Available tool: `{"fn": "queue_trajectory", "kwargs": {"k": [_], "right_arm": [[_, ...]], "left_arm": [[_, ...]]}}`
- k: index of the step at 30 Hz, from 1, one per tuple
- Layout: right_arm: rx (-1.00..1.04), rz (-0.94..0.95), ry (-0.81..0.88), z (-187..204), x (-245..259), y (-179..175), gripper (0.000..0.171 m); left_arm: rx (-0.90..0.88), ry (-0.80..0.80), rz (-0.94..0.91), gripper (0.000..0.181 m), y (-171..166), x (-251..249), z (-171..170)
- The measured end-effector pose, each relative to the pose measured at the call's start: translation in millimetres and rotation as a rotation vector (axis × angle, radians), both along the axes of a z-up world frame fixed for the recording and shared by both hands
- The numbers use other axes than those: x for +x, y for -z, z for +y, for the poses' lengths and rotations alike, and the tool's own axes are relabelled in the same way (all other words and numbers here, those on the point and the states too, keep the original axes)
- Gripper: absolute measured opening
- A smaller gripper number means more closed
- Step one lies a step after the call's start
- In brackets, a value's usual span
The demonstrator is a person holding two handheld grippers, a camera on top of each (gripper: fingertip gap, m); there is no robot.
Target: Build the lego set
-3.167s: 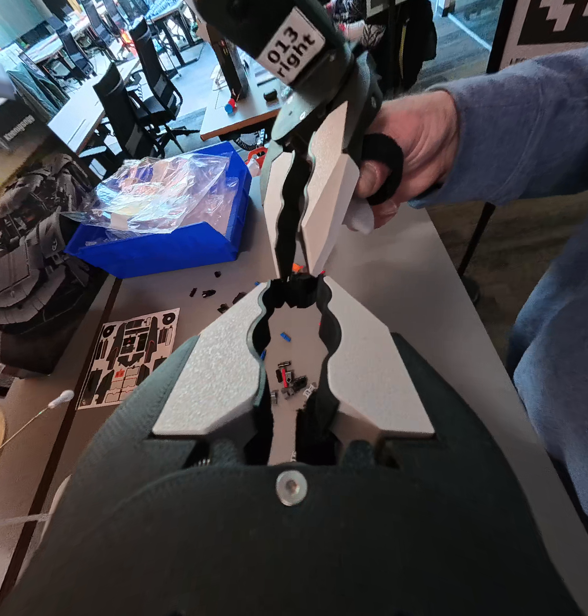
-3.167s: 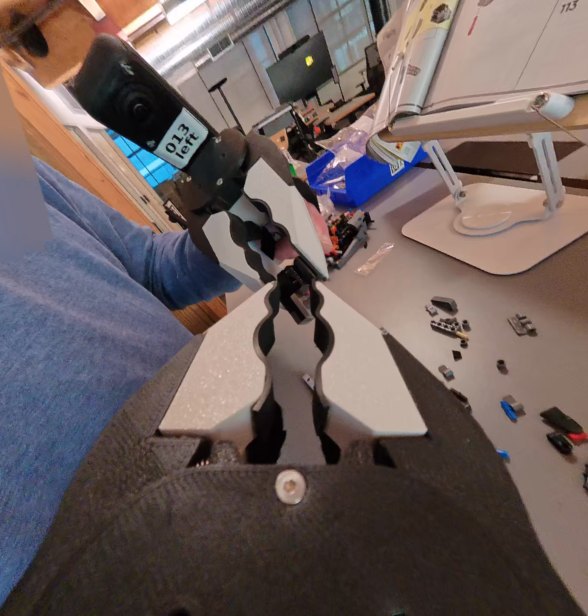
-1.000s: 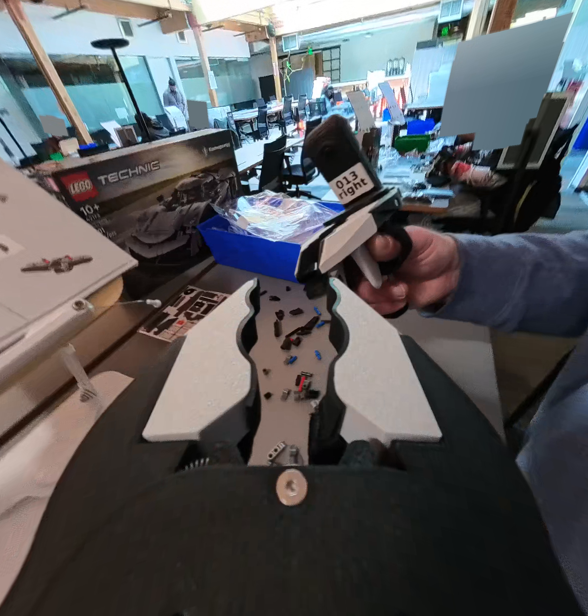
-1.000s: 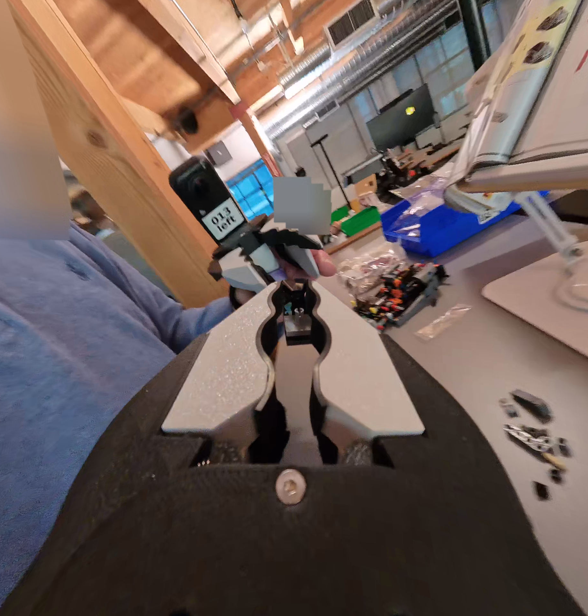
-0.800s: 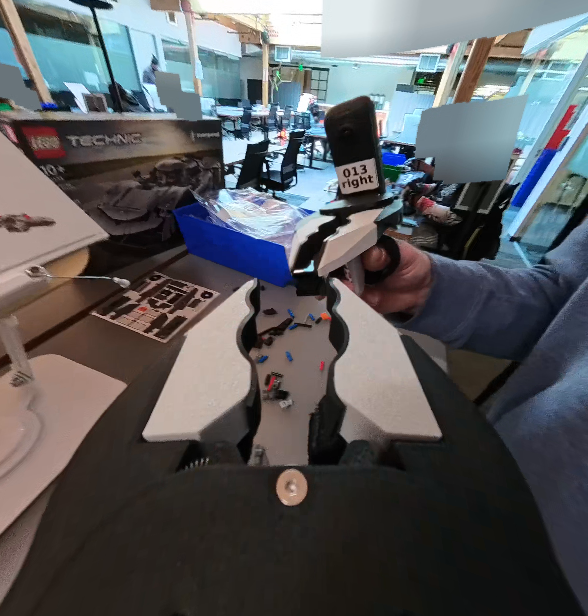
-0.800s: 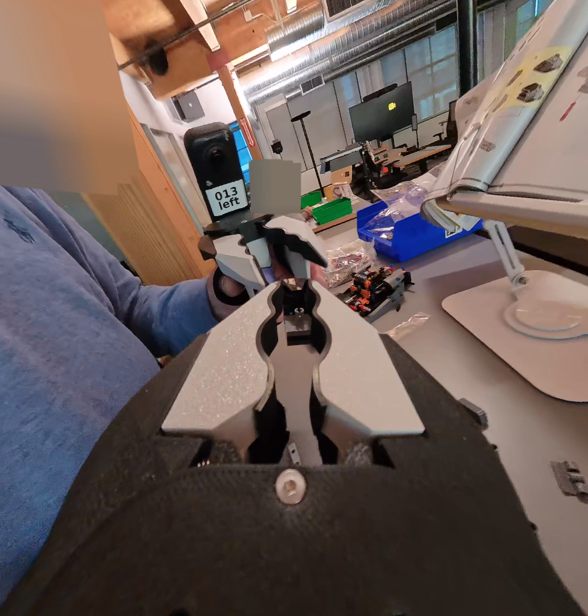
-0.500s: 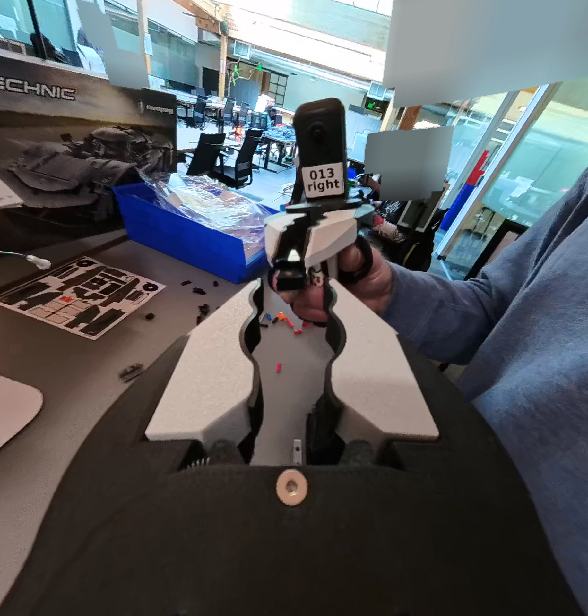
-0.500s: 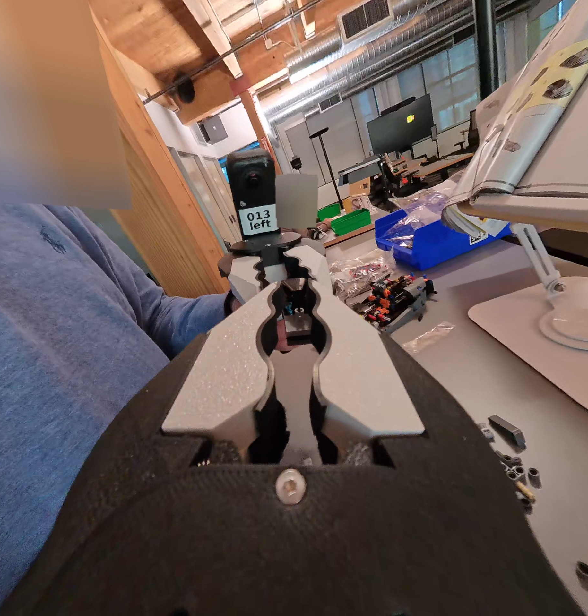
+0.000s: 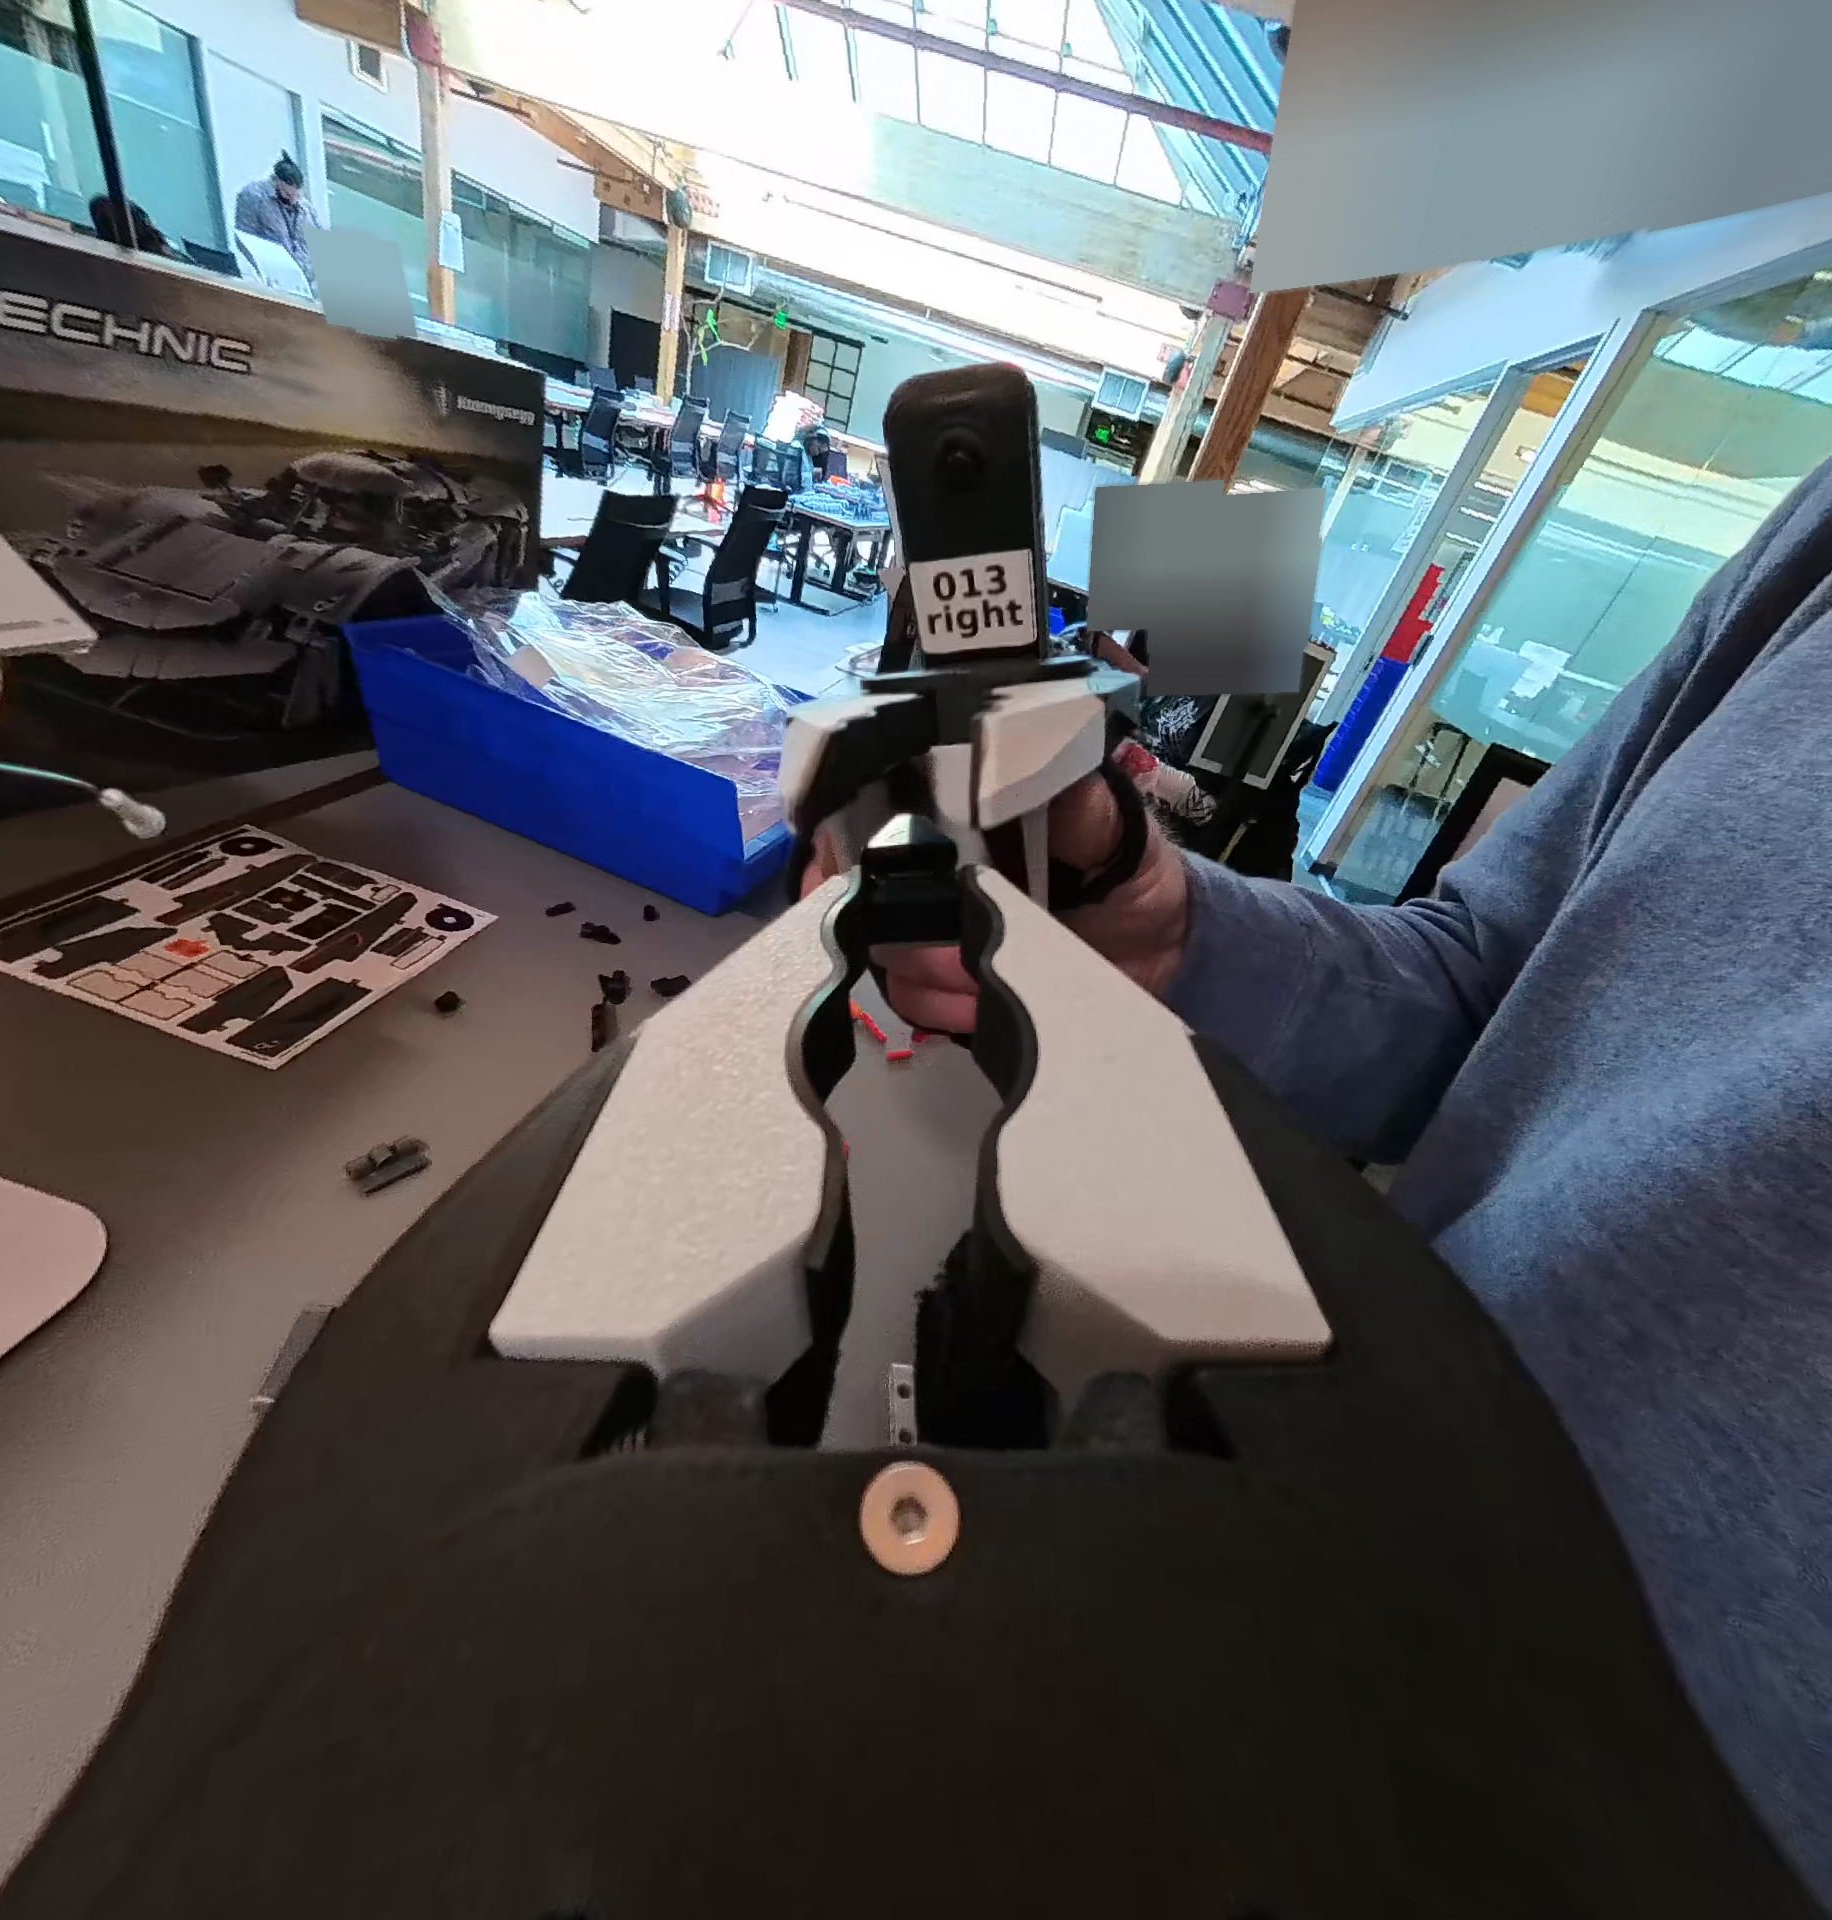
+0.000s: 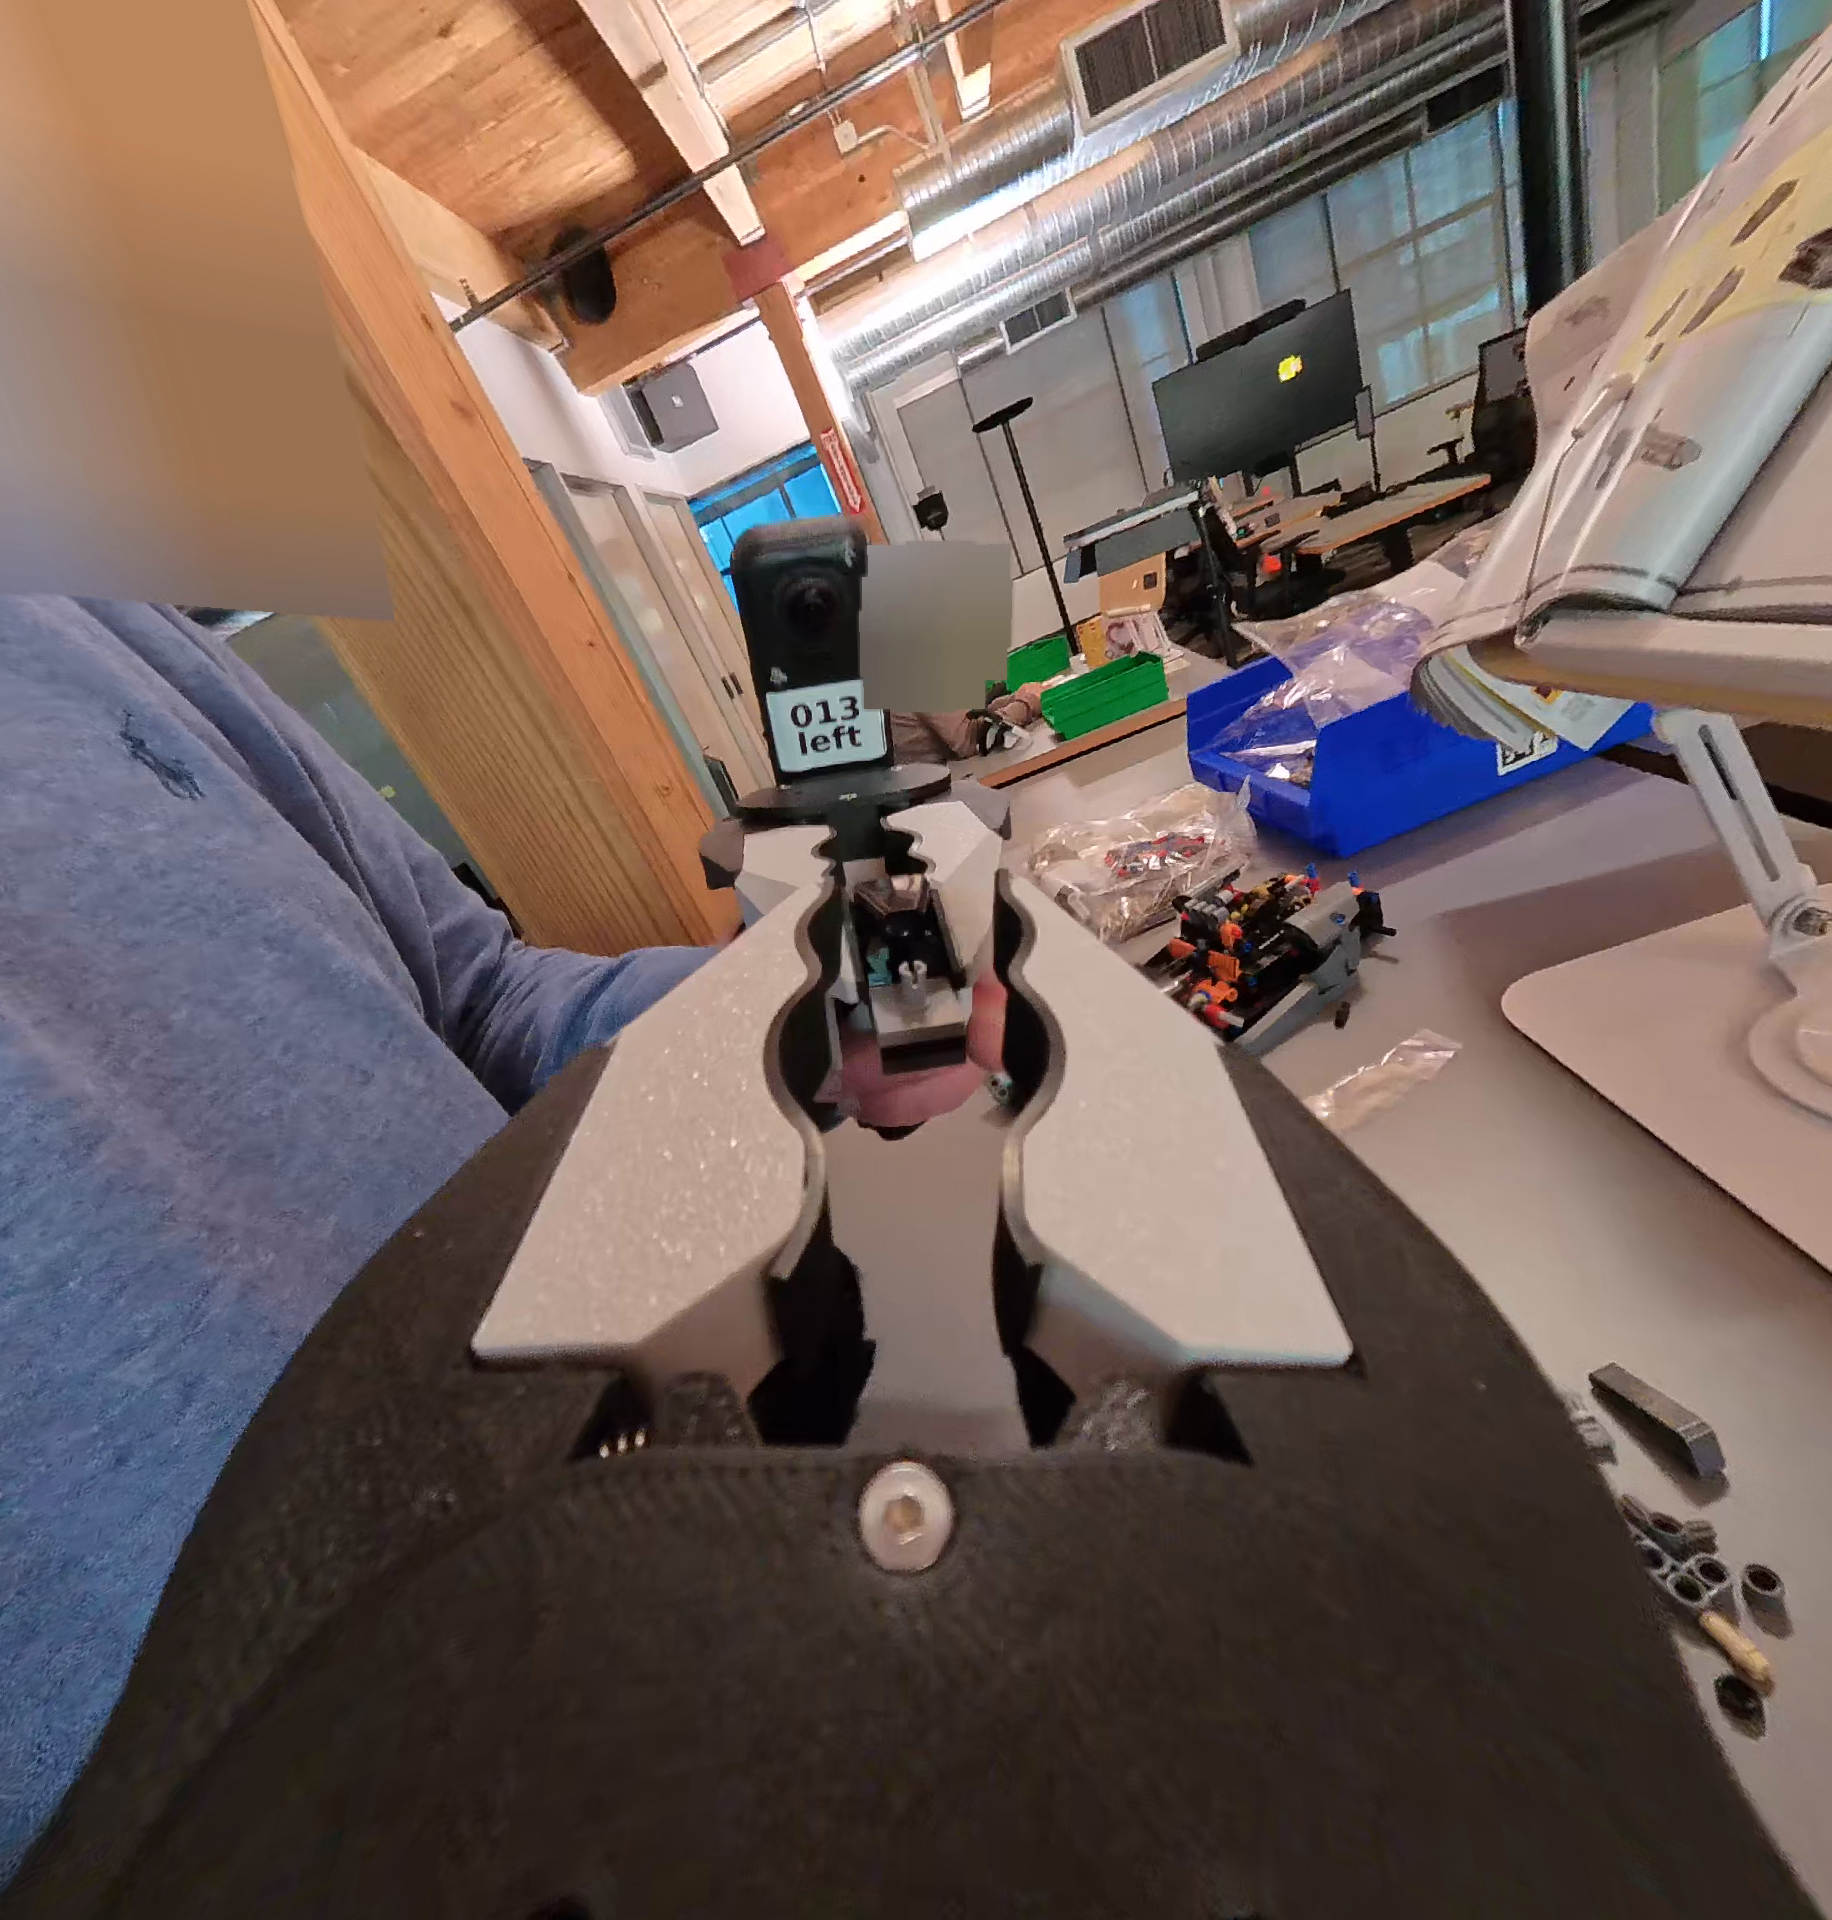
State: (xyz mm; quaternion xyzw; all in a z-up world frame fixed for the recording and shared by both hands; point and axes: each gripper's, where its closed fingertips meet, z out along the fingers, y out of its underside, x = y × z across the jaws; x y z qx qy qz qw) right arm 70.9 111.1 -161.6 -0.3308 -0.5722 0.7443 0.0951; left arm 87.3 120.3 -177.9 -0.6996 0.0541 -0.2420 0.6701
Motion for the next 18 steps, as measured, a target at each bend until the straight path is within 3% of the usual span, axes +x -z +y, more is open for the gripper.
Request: {"fn": "queue_trajectory", "kwargs": {"k": [8,14,18], "right_arm": [[0.115,-0.051,0.075,13,4,12,0.034],[0.509,-0.266,0.13,36,30,98,0.03],[0.671,-0.345,0.085,30,56,147,0.03]], "left_arm": [[-0.001,-0.054,-0.003,0.014,4,-22,-21],[-0.025,-0.097,0.017,0.015,11,-35,-44],[-0.066,-0.113,0.03,0.015,25,-38,-54]]}}
